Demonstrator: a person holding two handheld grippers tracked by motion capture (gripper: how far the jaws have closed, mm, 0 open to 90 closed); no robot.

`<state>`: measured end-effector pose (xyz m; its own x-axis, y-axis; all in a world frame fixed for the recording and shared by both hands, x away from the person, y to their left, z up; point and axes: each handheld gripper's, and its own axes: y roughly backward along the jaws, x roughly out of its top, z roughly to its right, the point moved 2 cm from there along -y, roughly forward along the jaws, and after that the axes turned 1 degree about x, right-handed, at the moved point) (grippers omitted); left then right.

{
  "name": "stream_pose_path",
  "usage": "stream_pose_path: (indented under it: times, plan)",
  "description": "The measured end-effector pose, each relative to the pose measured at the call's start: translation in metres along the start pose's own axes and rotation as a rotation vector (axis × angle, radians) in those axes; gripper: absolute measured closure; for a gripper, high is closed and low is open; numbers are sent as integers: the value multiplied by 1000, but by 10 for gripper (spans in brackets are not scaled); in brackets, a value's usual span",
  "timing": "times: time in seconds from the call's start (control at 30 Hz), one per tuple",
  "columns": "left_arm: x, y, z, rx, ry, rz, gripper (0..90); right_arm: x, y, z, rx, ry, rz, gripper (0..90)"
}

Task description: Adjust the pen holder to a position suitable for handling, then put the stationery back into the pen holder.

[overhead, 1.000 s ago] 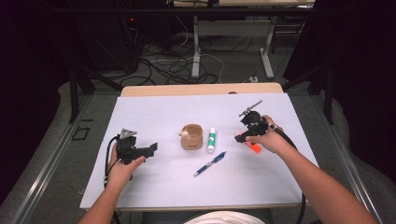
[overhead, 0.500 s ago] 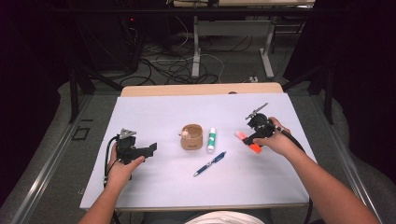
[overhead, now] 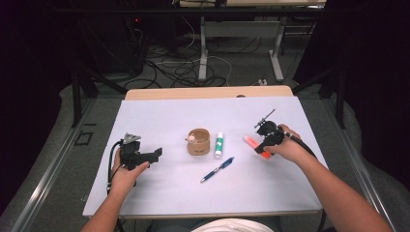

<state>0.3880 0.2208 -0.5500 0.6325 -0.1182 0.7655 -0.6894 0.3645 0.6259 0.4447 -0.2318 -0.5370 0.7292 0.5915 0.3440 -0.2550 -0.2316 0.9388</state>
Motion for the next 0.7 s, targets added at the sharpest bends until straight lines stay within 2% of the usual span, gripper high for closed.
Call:
stream_pose_path:
  times: [0.03, 0.07, 0.1, 0.17, 0.23, 0.3, 0.4, 0.43, 0.47, 0.53, 0.57, 0.67, 0.7]
  plan:
    - [0, 0, 0, 0, 1, 1, 24, 0, -2, 4, -21, 44, -7, 444]
    - [0, 1, 0, 0, 0, -5, 24, 1, 0, 5, -13, 54, -47, 453]
    - [0, 1, 0, 0, 2, 0, 25, 0, -3, 4, 3, 36, -20, 462]
    - [0, 0, 0, 0, 1, 2, 24, -1, -4, 5, -5, 47, -54, 482]
    - [0, 0, 0, 0, 0, 1, 25, -2, -7, 5, -1, 40, -27, 504]
    - [0, -1, 1, 0, -1, 4, 25, -2, -5, 5, -10, 55, -77, 520]
    - [1, 0, 1, -1, -6, -6, 25, -2, -5, 6, -10, 65, -91, 551]
    - [1, 0, 1, -1, -7, -7, 25, -2, -5, 6, -13, 61, -89, 559]
    - [1, 0, 1, -1, -7, -9, 25, -3, -7, 4, -17, 36, -62, 568]
    - [0, -1, 1, -2, -2, -2, 25, -2, -6, 5, -16, 39, -70, 583]
    - [0, -1, 1, -2, -1, 5, 25, -2, -7, 5, 11, 47, -76, 589]
    - [0, -2, 0, 0, -1, 2, 25, -2, -7, 6, 3, 55, -100, 600]
    - [0, -2, 0, -1, -1, 3, 25, -2, -8, 6, 23, 50, -98, 606]
